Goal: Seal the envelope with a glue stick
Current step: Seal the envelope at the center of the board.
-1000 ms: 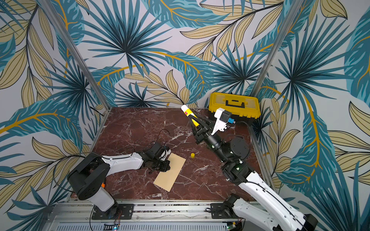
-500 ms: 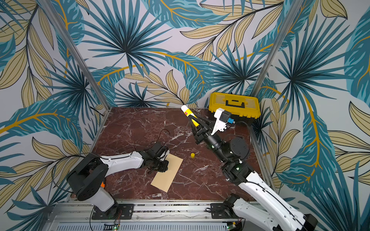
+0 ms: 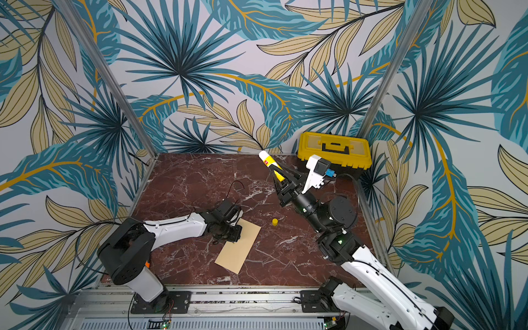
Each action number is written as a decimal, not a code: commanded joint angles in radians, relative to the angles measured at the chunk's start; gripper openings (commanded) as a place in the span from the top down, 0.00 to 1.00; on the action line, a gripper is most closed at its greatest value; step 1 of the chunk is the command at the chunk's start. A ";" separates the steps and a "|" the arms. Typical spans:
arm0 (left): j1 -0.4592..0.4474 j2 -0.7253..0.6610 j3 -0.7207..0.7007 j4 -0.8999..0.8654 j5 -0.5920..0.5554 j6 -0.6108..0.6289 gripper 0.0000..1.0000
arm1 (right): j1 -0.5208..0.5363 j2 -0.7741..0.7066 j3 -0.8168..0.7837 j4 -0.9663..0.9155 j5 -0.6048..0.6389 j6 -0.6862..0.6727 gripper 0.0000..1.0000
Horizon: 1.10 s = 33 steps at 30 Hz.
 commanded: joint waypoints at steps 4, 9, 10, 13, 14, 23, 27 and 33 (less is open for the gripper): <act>0.003 0.048 0.003 0.010 -0.013 0.018 0.91 | 0.004 -0.020 -0.018 -0.003 0.016 -0.015 1.00; 0.002 0.076 -0.016 0.022 -0.018 0.018 0.91 | 0.003 -0.023 -0.018 -0.007 0.017 -0.014 1.00; 0.002 0.079 -0.021 0.026 -0.017 0.018 0.91 | 0.003 -0.023 -0.018 -0.007 0.017 -0.015 1.00; 0.003 0.082 -0.035 0.033 -0.015 0.019 0.91 | 0.004 -0.022 -0.018 -0.009 0.016 -0.016 1.00; 0.003 0.082 -0.038 0.034 -0.017 0.018 0.91 | 0.003 -0.023 -0.018 -0.008 0.018 -0.016 1.00; 0.002 0.077 -0.056 0.035 -0.019 0.018 0.92 | 0.003 -0.022 -0.020 -0.010 0.019 -0.013 1.00; 0.003 0.077 -0.057 0.034 -0.020 0.018 0.92 | 0.004 -0.024 -0.020 -0.013 0.017 -0.013 1.00; -0.004 0.077 -0.048 0.001 -0.056 0.033 0.92 | 0.004 -0.024 -0.020 -0.013 0.019 -0.014 1.00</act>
